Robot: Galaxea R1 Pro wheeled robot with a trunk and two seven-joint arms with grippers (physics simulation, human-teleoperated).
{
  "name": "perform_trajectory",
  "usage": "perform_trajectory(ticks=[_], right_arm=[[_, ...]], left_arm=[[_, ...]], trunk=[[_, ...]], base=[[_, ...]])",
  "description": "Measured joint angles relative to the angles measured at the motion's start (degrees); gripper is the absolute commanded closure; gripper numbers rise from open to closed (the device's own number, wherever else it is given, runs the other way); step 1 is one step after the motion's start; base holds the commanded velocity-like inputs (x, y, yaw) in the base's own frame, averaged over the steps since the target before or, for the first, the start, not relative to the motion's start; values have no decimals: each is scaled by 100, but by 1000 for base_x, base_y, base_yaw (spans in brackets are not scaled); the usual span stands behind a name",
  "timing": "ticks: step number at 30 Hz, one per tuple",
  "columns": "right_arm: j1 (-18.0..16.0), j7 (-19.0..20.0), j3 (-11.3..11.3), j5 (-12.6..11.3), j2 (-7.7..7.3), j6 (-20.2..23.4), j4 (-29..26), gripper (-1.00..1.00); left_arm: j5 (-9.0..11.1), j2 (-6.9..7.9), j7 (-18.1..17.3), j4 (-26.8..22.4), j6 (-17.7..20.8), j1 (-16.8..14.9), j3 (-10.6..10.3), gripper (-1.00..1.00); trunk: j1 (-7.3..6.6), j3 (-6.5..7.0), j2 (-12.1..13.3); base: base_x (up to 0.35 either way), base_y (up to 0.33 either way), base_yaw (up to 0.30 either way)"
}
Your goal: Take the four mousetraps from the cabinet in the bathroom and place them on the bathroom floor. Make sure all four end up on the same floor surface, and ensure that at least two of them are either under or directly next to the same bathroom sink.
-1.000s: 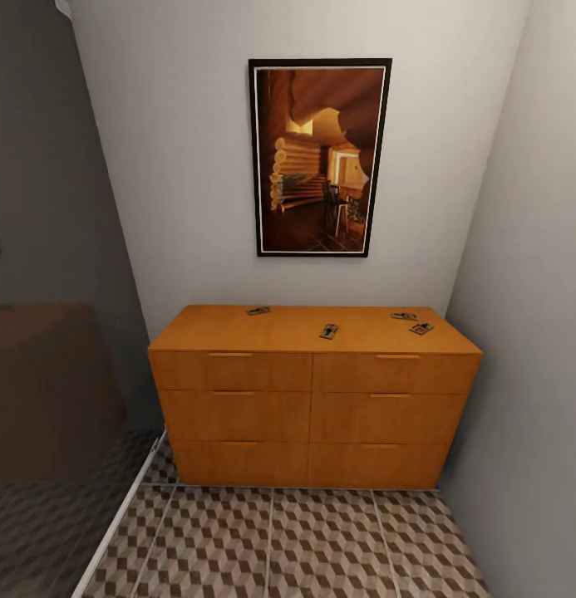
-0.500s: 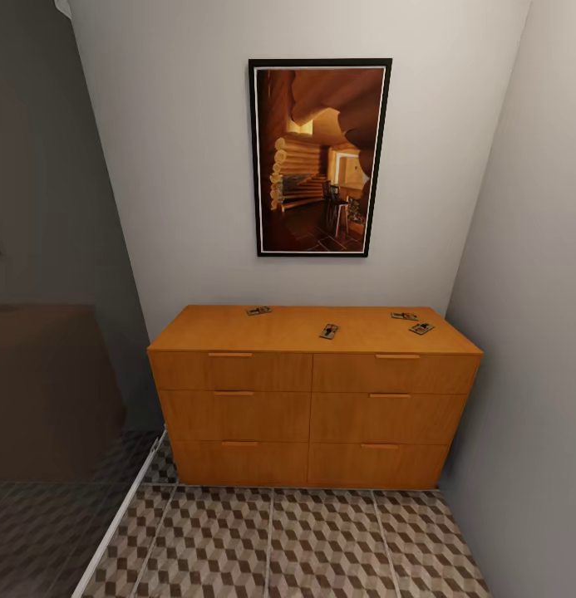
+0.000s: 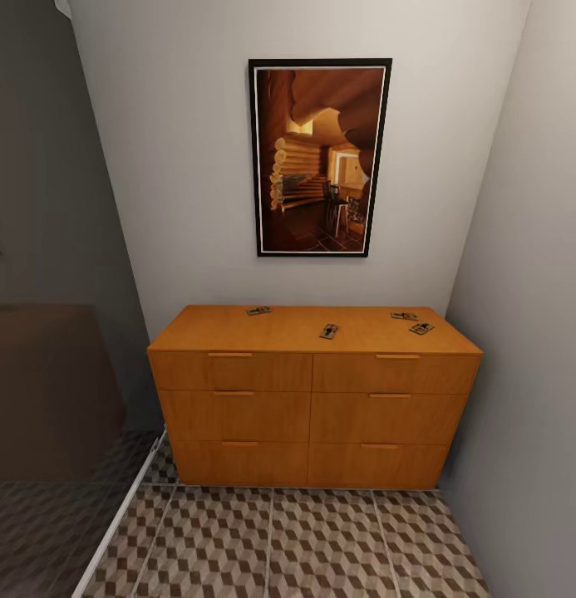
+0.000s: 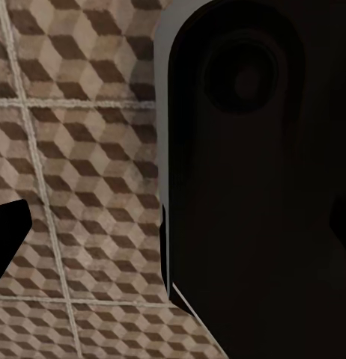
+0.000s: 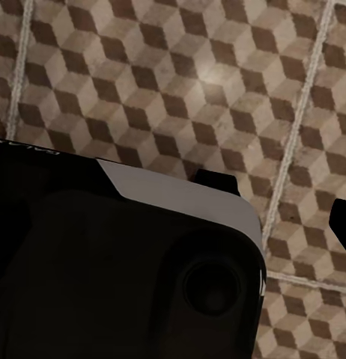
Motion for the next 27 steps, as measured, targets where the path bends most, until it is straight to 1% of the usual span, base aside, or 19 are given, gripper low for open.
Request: perform_trajectory(ticks=[27], right_arm=[[0, 0, 2, -1, 2, -6, 0, -100]], left_arm=[[0, 0, 0, 1, 0, 0, 0, -100]], trunk=[[0, 0, 0]], base=[[0, 0, 0]])
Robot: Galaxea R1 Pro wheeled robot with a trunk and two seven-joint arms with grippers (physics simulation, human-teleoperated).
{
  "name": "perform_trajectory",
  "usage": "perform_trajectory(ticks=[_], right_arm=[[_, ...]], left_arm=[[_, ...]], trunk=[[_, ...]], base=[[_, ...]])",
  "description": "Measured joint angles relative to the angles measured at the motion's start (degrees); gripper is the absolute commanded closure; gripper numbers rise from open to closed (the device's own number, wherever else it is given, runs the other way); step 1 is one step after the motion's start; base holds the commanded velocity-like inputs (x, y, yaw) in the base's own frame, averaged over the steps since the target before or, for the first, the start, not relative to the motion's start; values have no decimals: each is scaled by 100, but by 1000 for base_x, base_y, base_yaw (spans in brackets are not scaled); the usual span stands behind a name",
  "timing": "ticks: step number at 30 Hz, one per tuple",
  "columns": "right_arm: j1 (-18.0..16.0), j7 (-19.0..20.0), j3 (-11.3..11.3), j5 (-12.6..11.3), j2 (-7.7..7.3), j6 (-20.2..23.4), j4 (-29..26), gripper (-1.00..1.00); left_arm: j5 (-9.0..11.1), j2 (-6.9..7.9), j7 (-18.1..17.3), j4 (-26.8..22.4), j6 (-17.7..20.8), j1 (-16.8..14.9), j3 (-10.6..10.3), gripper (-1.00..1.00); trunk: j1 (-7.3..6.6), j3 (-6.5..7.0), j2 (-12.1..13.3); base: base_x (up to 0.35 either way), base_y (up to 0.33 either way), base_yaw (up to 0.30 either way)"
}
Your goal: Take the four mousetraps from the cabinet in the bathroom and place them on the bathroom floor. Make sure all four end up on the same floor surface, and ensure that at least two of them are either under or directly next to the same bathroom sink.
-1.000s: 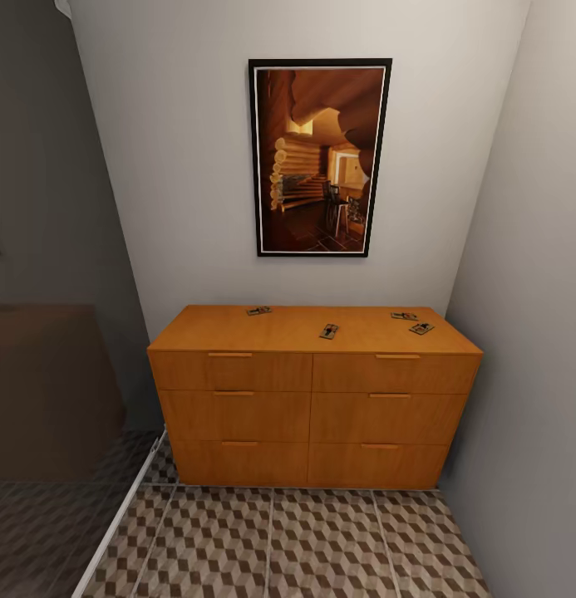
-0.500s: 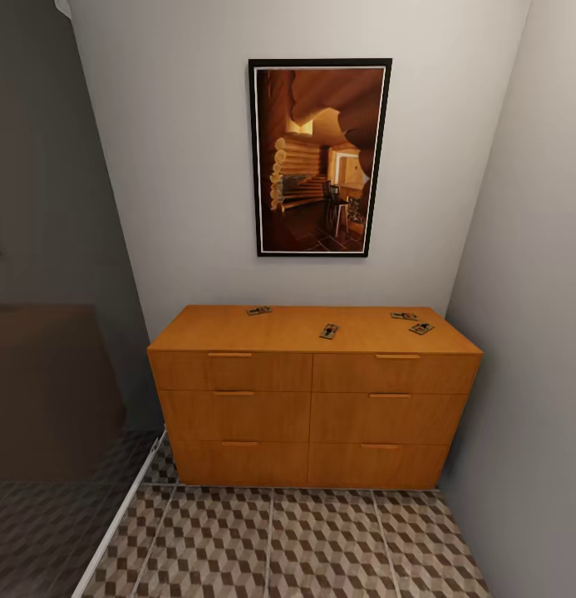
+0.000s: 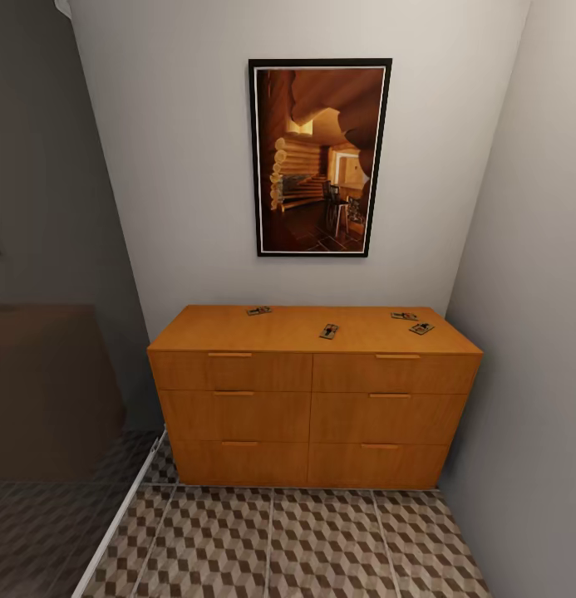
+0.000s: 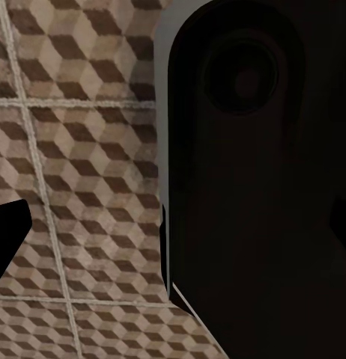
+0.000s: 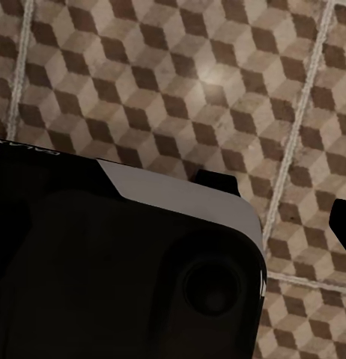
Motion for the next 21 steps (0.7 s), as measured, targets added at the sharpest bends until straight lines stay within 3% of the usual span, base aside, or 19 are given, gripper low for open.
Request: perform_trajectory(ticks=[21], right_arm=[[0, 0, -4, 0, 0, 1, 0, -100]], left_arm=[[0, 0, 0, 0, 0, 0, 0, -100]], trunk=[[0, 0, 0]], base=[[0, 0, 0]])
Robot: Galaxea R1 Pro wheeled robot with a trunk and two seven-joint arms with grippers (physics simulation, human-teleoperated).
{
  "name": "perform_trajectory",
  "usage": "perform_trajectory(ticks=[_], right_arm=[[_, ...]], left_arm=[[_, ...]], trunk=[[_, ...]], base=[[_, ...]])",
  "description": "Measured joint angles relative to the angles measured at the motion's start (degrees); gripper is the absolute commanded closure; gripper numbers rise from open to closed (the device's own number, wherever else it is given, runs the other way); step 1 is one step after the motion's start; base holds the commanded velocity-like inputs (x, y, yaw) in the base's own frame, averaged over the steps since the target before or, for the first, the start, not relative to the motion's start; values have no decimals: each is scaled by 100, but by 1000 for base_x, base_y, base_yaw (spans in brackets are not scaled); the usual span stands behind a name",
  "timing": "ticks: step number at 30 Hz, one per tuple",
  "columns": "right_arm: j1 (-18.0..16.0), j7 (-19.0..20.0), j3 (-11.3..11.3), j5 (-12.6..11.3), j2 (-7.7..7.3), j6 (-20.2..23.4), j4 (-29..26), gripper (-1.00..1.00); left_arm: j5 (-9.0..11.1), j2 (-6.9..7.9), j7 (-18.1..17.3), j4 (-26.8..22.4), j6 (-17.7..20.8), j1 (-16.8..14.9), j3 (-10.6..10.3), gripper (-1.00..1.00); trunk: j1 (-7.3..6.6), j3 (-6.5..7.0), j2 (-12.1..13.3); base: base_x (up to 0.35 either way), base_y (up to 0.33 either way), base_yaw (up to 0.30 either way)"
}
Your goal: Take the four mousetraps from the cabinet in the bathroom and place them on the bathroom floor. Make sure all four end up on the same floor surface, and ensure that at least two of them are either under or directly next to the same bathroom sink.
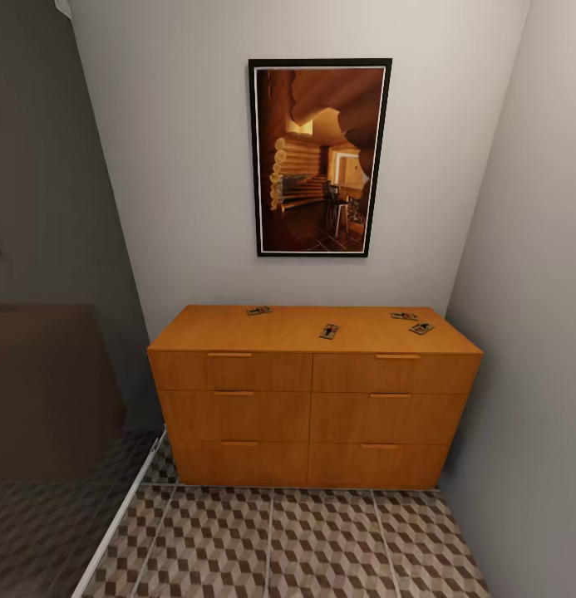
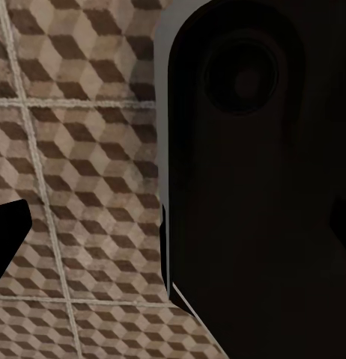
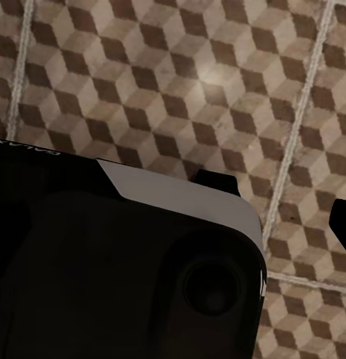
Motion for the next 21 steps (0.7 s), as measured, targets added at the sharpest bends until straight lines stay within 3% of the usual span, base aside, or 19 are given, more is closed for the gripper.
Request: perform_trajectory(ticks=[21], right_arm=[[0, 0, 4, 0, 2, 2, 0, -100]], left_arm=[[0, 0, 0, 0, 0, 0, 0, -100]], trunk=[[0, 0, 0]], base=[[0, 0, 0]])
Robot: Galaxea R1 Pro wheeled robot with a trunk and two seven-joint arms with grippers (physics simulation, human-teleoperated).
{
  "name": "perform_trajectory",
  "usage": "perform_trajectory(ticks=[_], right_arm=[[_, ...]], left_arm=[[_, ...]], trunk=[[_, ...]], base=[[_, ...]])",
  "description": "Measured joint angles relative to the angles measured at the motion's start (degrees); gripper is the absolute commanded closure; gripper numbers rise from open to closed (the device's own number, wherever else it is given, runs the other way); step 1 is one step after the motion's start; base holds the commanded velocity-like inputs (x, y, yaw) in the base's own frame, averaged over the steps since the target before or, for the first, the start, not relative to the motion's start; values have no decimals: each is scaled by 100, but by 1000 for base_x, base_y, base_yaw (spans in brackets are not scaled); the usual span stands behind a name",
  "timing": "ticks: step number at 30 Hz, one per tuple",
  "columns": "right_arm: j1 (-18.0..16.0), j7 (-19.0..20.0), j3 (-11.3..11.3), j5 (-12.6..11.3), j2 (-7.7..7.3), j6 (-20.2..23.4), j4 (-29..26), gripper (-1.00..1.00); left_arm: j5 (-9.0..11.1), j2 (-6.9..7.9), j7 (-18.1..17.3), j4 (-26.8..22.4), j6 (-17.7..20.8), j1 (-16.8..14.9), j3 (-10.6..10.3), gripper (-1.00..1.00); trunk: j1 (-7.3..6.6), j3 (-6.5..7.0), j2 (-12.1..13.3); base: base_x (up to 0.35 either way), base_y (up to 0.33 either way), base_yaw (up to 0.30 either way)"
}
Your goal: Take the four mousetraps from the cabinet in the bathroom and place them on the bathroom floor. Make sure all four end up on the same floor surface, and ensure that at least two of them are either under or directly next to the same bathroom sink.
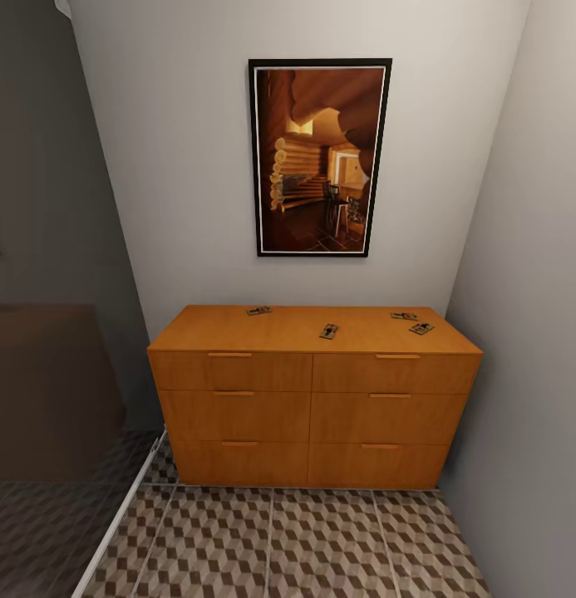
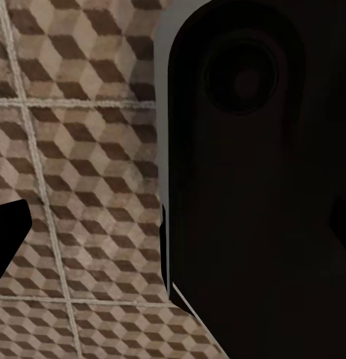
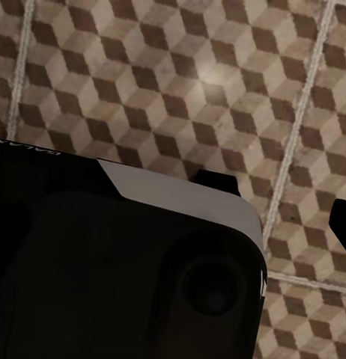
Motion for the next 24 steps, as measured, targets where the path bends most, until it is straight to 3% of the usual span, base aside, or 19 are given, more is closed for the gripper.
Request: perform_trajectory(ticks=[4, 13, 24], right_arm=[[0, 0, 1, 0, 13, -1, 0, -100], [-293, 181, -313, 300, 241, -290, 94, -100], [-655, -62, 55, -91, 334, -643, -266, -100]], left_arm=[[0, 0, 0, 0, 0, 0, 0, -100], [4, -46, -122, -301, -262, -86, -192, -100], [4, -95, -48, -655, -612, -85, -157, -100]], trunk=[[0, 0, 0], [0, 0, 0], [0, 0, 0]], base=[[0, 0, 0], [0, 0, 0], [0, 0, 0]])
